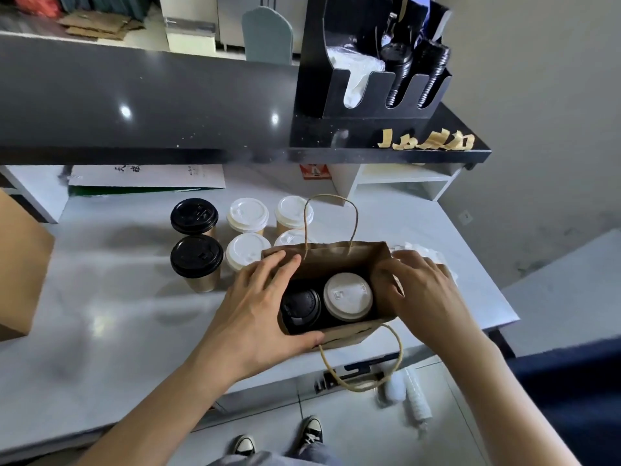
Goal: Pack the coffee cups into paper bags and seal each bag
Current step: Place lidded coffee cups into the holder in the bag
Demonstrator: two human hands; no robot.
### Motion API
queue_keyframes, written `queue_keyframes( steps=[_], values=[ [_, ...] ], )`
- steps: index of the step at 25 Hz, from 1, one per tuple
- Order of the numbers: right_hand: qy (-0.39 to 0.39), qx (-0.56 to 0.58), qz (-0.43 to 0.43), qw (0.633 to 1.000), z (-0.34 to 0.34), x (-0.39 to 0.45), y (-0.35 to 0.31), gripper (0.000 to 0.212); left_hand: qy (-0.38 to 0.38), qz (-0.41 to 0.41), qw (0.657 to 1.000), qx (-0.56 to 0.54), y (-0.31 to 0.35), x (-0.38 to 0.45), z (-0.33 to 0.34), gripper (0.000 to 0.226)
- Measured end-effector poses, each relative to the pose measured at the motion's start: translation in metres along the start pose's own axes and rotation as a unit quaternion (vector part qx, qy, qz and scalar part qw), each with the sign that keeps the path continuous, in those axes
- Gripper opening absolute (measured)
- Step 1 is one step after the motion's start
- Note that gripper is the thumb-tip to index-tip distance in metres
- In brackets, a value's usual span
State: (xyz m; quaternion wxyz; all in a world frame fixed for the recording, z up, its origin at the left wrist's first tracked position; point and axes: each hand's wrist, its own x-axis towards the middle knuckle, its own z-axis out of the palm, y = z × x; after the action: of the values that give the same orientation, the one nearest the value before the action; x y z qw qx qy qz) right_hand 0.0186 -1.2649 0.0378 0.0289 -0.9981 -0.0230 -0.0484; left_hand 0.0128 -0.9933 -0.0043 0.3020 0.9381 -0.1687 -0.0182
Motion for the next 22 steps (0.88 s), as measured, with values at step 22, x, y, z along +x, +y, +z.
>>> queue_keyframes(
  steps=[22],
  values=[
    [-0.084,0.092,-0.072,0.99,-0.01,0.062,0.124,0.036,-0.01,-0.072,0.996,-0.046,0.082,0.052,0.052,0.116]
  ],
)
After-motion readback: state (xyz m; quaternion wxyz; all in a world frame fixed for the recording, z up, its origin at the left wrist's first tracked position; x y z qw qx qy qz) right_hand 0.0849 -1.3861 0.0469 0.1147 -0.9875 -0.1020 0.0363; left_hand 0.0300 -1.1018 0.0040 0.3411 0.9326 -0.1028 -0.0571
